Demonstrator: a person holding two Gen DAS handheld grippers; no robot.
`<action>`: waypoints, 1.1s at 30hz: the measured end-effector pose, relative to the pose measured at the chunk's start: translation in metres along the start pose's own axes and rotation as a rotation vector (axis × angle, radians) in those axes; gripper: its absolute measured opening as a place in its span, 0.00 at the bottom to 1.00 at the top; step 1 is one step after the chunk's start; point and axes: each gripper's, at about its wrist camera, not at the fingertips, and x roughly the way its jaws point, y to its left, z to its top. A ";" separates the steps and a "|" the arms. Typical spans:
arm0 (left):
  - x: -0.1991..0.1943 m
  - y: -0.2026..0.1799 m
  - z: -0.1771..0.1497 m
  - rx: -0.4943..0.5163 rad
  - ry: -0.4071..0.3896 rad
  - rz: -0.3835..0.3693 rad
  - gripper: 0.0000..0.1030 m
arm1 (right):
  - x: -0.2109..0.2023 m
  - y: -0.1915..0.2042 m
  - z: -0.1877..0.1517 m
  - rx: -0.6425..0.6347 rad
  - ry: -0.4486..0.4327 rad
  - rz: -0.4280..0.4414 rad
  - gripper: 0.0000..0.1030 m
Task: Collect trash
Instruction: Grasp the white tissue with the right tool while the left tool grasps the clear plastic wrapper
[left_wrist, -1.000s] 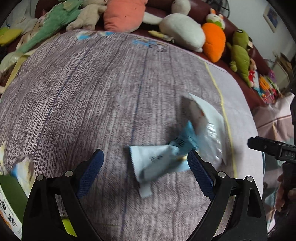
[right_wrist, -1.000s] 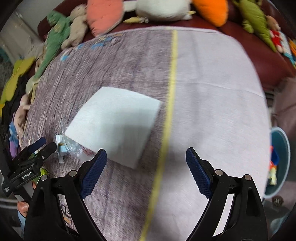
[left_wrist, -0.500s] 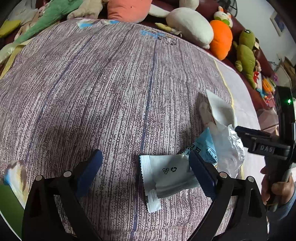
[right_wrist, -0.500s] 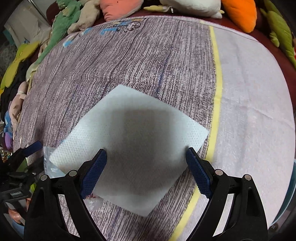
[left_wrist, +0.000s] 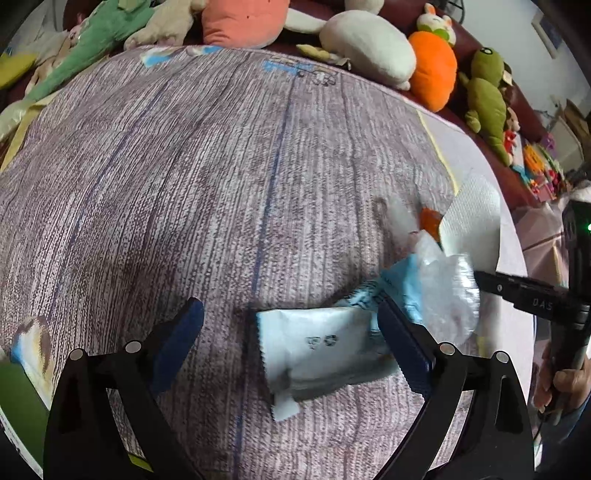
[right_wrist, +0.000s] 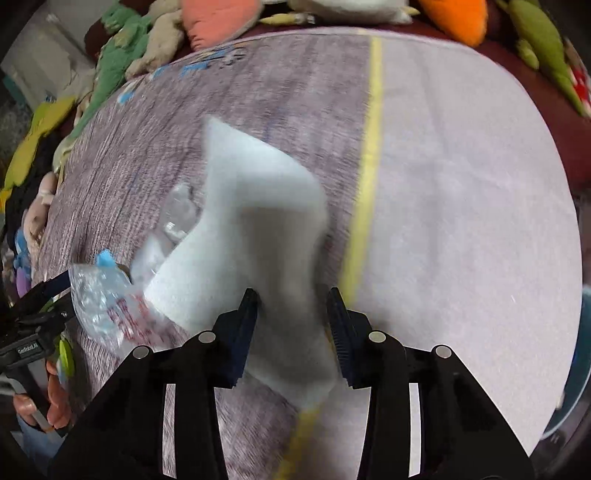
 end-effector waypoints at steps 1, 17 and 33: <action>-0.002 -0.002 0.000 0.000 -0.006 0.000 0.92 | -0.002 -0.006 -0.002 0.014 0.002 0.003 0.37; -0.024 -0.085 0.016 0.169 -0.054 -0.022 0.92 | -0.050 -0.057 -0.033 0.067 -0.100 0.009 0.07; 0.046 -0.158 -0.003 0.300 0.091 -0.003 0.88 | -0.082 -0.110 -0.051 0.176 -0.169 0.034 0.07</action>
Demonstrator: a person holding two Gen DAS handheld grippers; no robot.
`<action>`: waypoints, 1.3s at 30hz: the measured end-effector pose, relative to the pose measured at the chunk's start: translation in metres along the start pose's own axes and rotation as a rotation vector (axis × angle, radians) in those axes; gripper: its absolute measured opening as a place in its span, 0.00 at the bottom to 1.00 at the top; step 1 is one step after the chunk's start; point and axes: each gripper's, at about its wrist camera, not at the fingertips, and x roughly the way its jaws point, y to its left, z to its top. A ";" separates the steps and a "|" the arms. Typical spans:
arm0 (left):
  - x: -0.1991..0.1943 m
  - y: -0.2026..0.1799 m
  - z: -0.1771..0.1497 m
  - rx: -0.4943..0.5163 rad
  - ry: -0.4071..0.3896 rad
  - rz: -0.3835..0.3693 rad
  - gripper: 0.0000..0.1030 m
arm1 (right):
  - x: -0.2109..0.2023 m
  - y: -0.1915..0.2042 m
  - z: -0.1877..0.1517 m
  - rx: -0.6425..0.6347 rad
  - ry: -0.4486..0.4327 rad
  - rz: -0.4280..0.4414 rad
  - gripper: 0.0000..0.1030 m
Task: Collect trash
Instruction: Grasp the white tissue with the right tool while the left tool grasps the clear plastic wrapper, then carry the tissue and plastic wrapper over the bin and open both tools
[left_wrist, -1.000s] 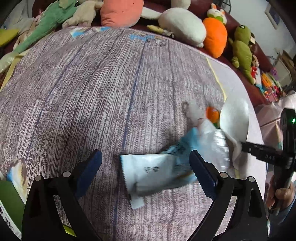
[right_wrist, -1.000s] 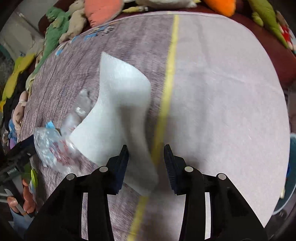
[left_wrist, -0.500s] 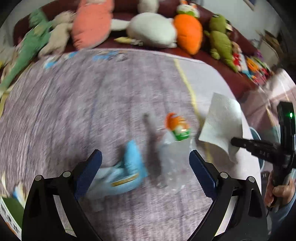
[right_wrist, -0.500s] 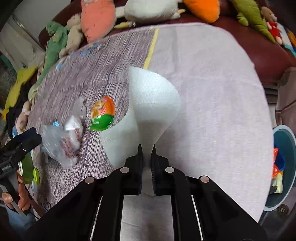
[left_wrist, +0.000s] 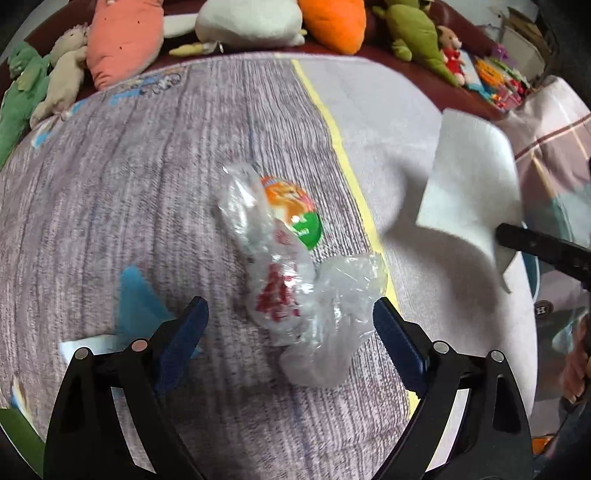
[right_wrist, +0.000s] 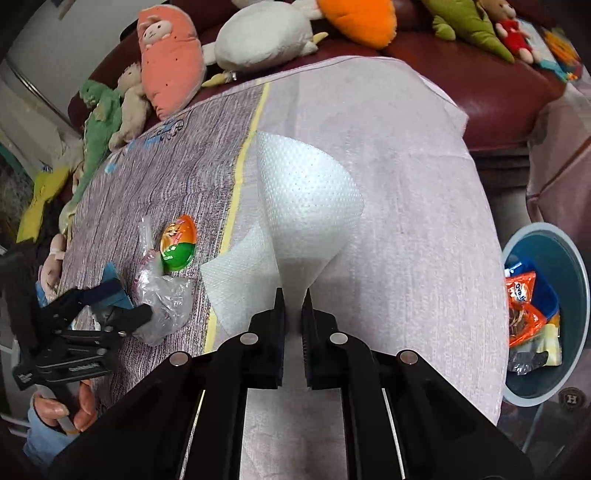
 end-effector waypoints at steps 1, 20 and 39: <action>0.006 -0.002 0.001 -0.007 0.006 0.006 0.87 | -0.001 -0.002 -0.001 0.006 -0.002 0.003 0.07; -0.048 -0.090 -0.002 0.049 -0.100 -0.020 0.34 | -0.064 -0.094 -0.034 0.154 -0.103 -0.016 0.08; 0.008 -0.310 0.006 0.381 0.039 -0.238 0.34 | -0.167 -0.236 -0.083 0.352 -0.248 -0.162 0.10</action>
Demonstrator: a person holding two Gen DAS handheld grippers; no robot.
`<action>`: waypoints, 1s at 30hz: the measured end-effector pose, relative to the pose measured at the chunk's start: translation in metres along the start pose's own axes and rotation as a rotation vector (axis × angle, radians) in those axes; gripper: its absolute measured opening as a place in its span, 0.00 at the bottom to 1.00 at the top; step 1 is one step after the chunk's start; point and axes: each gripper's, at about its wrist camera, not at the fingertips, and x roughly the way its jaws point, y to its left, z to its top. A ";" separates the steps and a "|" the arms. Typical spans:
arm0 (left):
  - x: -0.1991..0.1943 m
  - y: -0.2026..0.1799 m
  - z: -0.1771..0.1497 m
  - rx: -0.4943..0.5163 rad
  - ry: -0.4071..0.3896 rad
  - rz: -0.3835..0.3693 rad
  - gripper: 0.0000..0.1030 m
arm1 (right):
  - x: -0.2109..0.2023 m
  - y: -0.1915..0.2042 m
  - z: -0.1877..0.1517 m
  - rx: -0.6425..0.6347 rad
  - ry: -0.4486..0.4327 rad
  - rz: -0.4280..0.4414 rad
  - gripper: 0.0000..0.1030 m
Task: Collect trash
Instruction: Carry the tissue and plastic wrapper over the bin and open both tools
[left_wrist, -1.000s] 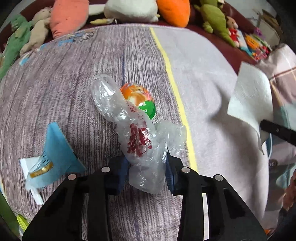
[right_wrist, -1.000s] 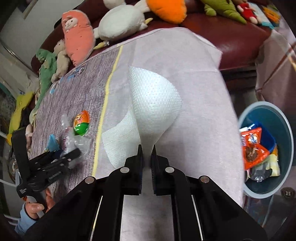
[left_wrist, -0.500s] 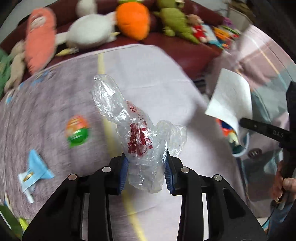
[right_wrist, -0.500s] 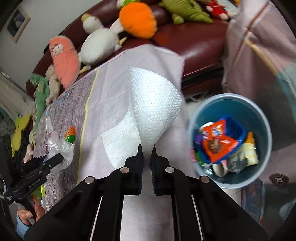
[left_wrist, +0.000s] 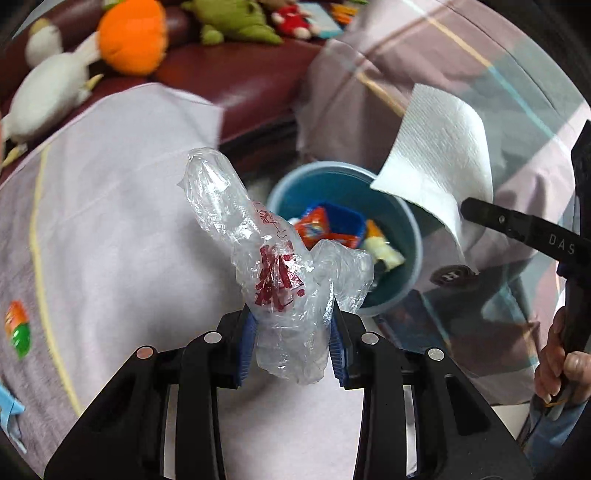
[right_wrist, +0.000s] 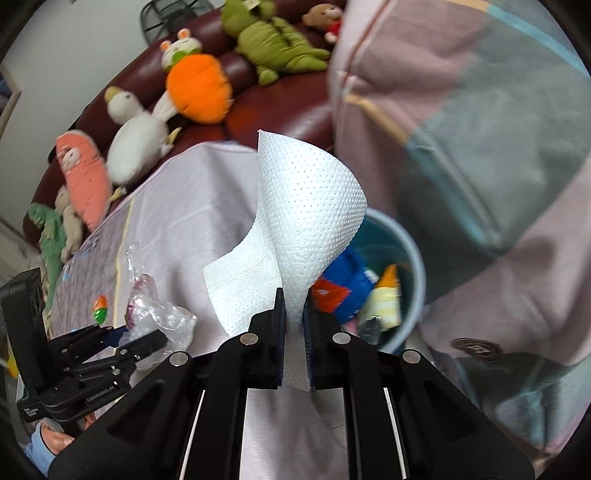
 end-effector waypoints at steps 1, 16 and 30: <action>0.004 -0.004 0.002 0.007 0.006 -0.004 0.34 | -0.001 -0.006 0.001 0.008 -0.002 -0.007 0.10; 0.075 -0.046 0.029 0.050 0.093 -0.078 0.36 | 0.010 -0.047 0.013 0.072 0.009 -0.046 0.10; 0.078 -0.044 0.032 0.051 0.055 -0.051 0.84 | 0.022 -0.047 0.019 0.070 0.028 -0.073 0.10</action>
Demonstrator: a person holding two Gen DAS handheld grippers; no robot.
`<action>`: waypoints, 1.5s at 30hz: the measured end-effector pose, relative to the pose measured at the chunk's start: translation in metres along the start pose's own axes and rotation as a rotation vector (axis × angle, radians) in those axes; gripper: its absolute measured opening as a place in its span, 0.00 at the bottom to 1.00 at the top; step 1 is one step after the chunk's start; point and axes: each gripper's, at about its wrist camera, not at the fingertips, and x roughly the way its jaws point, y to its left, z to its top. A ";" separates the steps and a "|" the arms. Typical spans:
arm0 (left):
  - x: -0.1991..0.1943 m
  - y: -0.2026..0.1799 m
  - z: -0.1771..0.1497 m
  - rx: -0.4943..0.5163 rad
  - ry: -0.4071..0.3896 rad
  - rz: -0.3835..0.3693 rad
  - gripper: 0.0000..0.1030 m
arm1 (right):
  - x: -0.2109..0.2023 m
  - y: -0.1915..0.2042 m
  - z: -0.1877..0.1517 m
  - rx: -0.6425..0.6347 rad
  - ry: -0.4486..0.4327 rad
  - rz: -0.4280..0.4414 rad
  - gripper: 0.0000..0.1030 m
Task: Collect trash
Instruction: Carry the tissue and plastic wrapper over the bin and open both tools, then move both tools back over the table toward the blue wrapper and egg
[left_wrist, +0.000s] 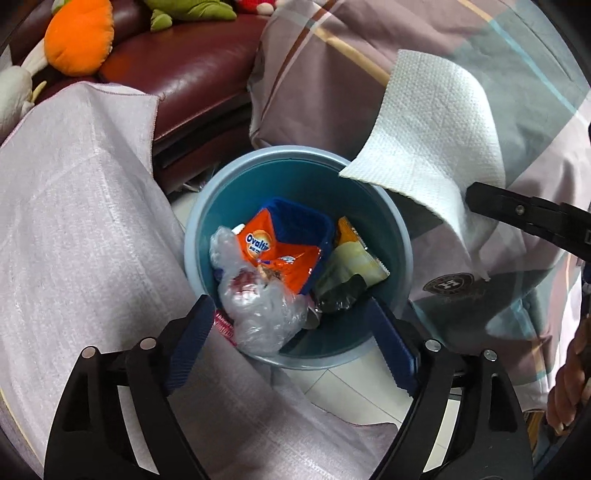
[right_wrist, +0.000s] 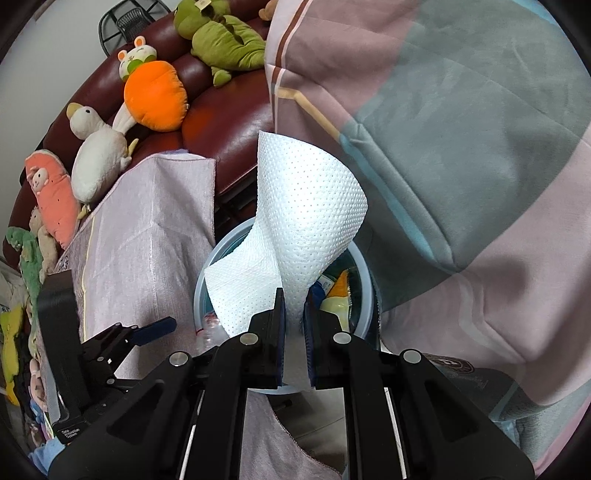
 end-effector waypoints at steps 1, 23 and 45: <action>-0.003 0.002 -0.001 -0.006 -0.004 -0.001 0.84 | 0.000 0.002 0.000 -0.003 0.000 0.000 0.10; -0.056 0.071 -0.033 -0.140 -0.063 -0.005 0.90 | 0.043 0.042 -0.004 -0.046 0.082 -0.043 0.37; -0.113 0.112 -0.071 -0.225 -0.145 -0.032 0.91 | 0.012 0.101 -0.018 -0.080 0.102 -0.059 0.75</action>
